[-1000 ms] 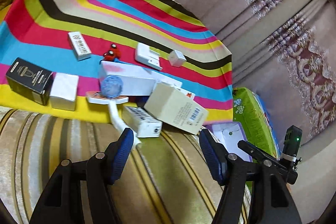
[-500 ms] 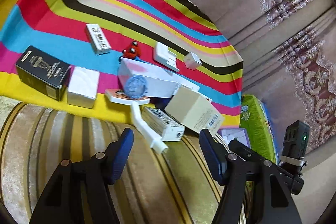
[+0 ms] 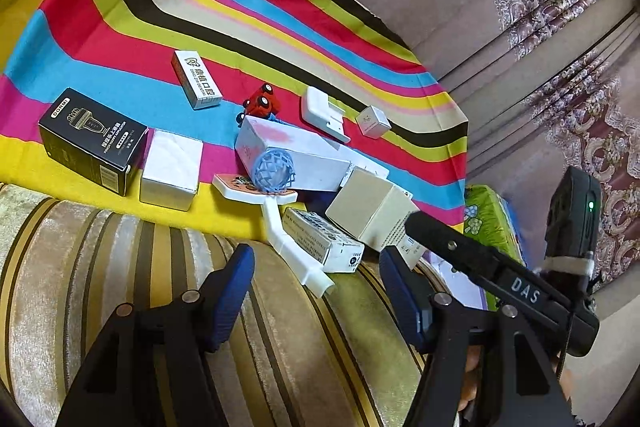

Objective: Organize rigid objects
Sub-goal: 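Move the right gripper back to the table and grasp the beige box, then grasp the white barcode box with the left gripper while right lifts the beige box, then drop the beige box and barcode box into the cardboard box, opening both grippers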

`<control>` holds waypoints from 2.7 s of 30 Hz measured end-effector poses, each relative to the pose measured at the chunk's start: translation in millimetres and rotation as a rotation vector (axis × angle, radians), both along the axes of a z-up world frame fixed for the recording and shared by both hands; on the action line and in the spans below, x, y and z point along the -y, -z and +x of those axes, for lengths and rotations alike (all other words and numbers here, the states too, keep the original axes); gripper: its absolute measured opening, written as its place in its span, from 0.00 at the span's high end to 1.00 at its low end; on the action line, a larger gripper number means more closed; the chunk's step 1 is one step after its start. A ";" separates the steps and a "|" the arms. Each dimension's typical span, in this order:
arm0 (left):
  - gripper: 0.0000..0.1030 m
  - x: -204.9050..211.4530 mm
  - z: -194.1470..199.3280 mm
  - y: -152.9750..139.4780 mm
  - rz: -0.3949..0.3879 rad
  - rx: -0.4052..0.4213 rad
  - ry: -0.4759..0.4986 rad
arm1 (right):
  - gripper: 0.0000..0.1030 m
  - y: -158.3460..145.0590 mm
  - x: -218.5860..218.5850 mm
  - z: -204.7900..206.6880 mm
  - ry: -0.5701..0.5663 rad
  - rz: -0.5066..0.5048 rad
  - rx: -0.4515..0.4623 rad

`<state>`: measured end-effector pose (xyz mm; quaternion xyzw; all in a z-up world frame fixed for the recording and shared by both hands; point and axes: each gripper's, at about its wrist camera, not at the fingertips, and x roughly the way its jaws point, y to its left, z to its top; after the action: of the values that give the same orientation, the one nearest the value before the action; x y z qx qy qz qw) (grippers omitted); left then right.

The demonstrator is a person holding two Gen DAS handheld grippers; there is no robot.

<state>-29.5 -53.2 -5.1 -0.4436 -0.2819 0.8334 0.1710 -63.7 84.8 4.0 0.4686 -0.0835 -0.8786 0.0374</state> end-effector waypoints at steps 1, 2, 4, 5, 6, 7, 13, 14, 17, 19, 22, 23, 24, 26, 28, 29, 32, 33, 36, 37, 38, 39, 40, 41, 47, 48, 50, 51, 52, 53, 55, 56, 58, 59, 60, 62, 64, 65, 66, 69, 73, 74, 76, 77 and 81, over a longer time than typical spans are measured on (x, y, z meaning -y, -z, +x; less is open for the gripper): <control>0.36 -0.2 0.0 0.2 0.000 -0.001 0.000 | 0.00 -0.5 2.1 -1.4 0.003 0.003 -0.002; 0.36 -0.4 0.1 0.4 -0.002 -0.002 0.001 | 0.00 -0.9 3.6 -2.6 0.009 0.009 -0.005; 0.36 -1.0 0.4 0.1 -0.007 -0.006 0.003 | 0.00 -0.2 4.7 -6.5 0.031 0.016 -0.004; 0.36 -1.4 0.5 0.0 -0.010 -0.007 0.003 | 0.00 0.6 5.3 -8.5 0.036 0.016 -0.001; 0.36 -2.3 0.3 0.0 -0.016 -0.006 0.004 | 0.00 1.3 6.7 -9.9 0.034 0.023 0.002; 0.36 -3.0 0.3 0.2 -0.021 -0.005 0.005 | 0.00 2.0 8.1 -10.6 0.034 0.030 0.004; 0.36 -6.9 0.3 1.0 -0.042 -0.007 0.021 | 0.00 11.6 9.6 -19.3 0.040 0.044 0.040; 0.36 -8.0 0.1 0.9 -0.047 -0.006 0.026 | 0.00 12.3 9.6 -20.5 0.043 0.044 0.043; 0.36 -10.6 -0.7 0.8 -0.057 -0.001 0.040 | 0.00 11.4 9.9 -22.5 0.049 0.048 0.038; 0.36 -8.8 -2.5 1.6 -0.046 0.009 0.039 | 0.00 11.5 11.2 -24.6 0.048 0.055 0.037; 0.37 -8.4 -5.1 2.4 -0.051 0.020 0.034 | 0.00 17.8 10.0 -31.1 0.055 0.049 0.061; 0.37 -8.8 -5.5 2.8 -0.053 0.023 0.033 | 0.00 19.9 9.1 -32.5 0.054 0.043 0.070; 0.37 -8.9 -5.9 3.1 -0.053 0.026 0.033 | 0.00 22.1 8.4 -33.6 0.052 0.036 0.078; 0.39 -8.4 -6.5 3.3 -0.050 0.029 0.030 | 0.01 24.2 7.5 -34.0 0.048 0.028 0.084; 0.39 -8.6 -7.0 2.9 -0.055 0.029 0.029 | 0.02 23.9 8.1 -33.1 0.041 0.027 0.076; 0.39 -9.6 -6.9 2.4 -0.061 0.027 0.032 | 0.02 23.7 8.3 -32.7 0.037 0.023 0.072; 0.39 -17.3 -6.5 -0.1 -0.100 0.021 0.058 | 0.02 22.2 6.0 -29.7 0.027 0.001 0.058; 0.39 -20.2 -6.6 -0.8 -0.116 0.020 0.067 | 0.02 20.5 4.0 -28.0 0.030 -0.007 0.050; 0.39 -30.9 -8.6 -3.2 -0.183 0.020 0.094 | 0.02 13.8 -4.6 -20.4 0.032 -0.037 0.019; 0.39 -34.2 -9.4 -4.3 -0.205 0.018 0.102 | 0.02 11.1 -8.5 -16.5 0.036 -0.047 0.004; 0.39 -39.1 -10.4 -6.1 -0.236 0.012 0.111 | 0.02 8.1 -13.1 -11.7 0.041 -0.055 -0.015; 0.39 -44.0 -11.8 -8.0 -0.266 0.005 0.121 | 0.02 5.7 -16.2 -8.5 0.047 -0.060 -0.025; 0.39 -47.9 -12.7 -9.5 -0.288 0.000 0.130 | 0.02 3.8 -20.7 -5.4 0.054 -0.066 -0.033; 0.39 -54.3 -14.5 -11.5 -0.323 -0.006 0.142 | 0.02 2.5 -24.1 -2.9 0.056 -0.074 -0.036; 0.39 -80.8 -23.9 -10.3 -0.443 0.004 0.206 | 0.02 -1.3 -51.9 16.3 0.090 -0.090 -0.059; 0.39 -84.3 -25.9 -8.3 -0.459 0.014 0.213 | 0.02 -1.3 -57.8 19.8 0.099 -0.091 -0.062; 0.39 -88.9 -29.5 -5.9 -0.477 0.024 0.219 | 0.02 -2.3 -69.1 26.0 0.115 -0.084 -0.072; 0.39 -91.8 -31.7 -4.3 -0.494 0.032 0.220 | 0.02 -2.6 -74.9 29.2 0.127 -0.076 -0.077; 0.42 -93.3 -32.8 -3.4 -0.503 0.036 0.220 | 0.02 -3.3 -80.4 32.4 0.136 -0.072 -0.083; 0.48 -94.2 -34.2 -2.0 -0.513 0.043 0.218 | 0.02 -4.0 -85.6 35.3 0.144 -0.068 -0.088; 0.60 -94.9 -37.1 1.0 -0.535 0.056 0.212 | 0.02 -5.1 -96.1 41.1 0.161 -0.064 -0.096; 0.61 -95.3 -38.1 2.3 -0.536 0.063 0.211 | 0.02 -5.2 -101.1 44.0 0.170 -0.068 -0.099; 0.61 -95.6 -37.3 2.0 -0.539 0.059 0.207 | 0.02 -4.8 -112.8 48.9 0.190 -0.085 -0.098; 0.61 -95.2 -36.6 2.0 -0.539 0.058 0.204 | 0.02 -4.1 -118.3 50.7 0.198 -0.092 -0.095; 0.62 -94.0 -34.8 0.4 -0.537 0.054 0.194 | 0.02 -3.4 -122.5 52.1 0.203 -0.097 -0.094; 0.62 -90.3 -29.7 -4.5 -0.522 0.040 0.174 | 0.02 -2.5 -134.2 55.9 0.223 -0.105 -0.092; 0.62 -87.1 -24.6 -10.0 -0.495 0.020 0.159 | 0.02 -2.1 -144.1 58.9 0.244 -0.115 -0.092; 0.62 -86.0 -21.1 -12.8 -0.481 0.010 0.156 | 0.02 -2.2 -149.5 60.5 0.253 -0.118 -0.092; 0.62 -85.1 -16.5 -16.1 -0.466 -0.004 0.151 | 0.02 -2.4 -155.5 62.2 0.265 -0.115 -0.093; 0.62 -85.8 -0.3 -26.2 -0.426 -0.058 0.148 | 0.02 -1.6 -173.4 67.5 0.303 -0.119 -0.088; 0.62 -94.1 12.6 -39.7 -0.386 -0.116 0.171 | 0.02 -0.1 -198.5 75.7 0.350 -0.105 -0.084; 0.62 -98.0 13.2 -42.0 -0.379 -0.124 0.182 | 0.02 0.7 -204.2 77.3 0.363 -0.097 -0.082; 0.62 -109.6 15.3 -45.6 -0.364 -0.138 0.210 | 0.02 2.3 -220.5 82.6 0.401 -0.077 -0.079; 0.62 -116.1 15.9 -46.4 -0.358 -0.142 0.228 | 0.02 2.9 -225.6 84.5 0.410 -0.073 -0.076; 0.62 -157.1 16.6 -48.6 -0.333 -0.155 0.333 | 0.02 9.5 -249.2 95.9 0.459 -0.012 -0.057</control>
<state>-12.9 103.9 43.5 -0.4408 -0.0498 0.8602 0.2516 32.2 334.0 -5.5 0.4121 -0.1920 -0.8764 -0.1586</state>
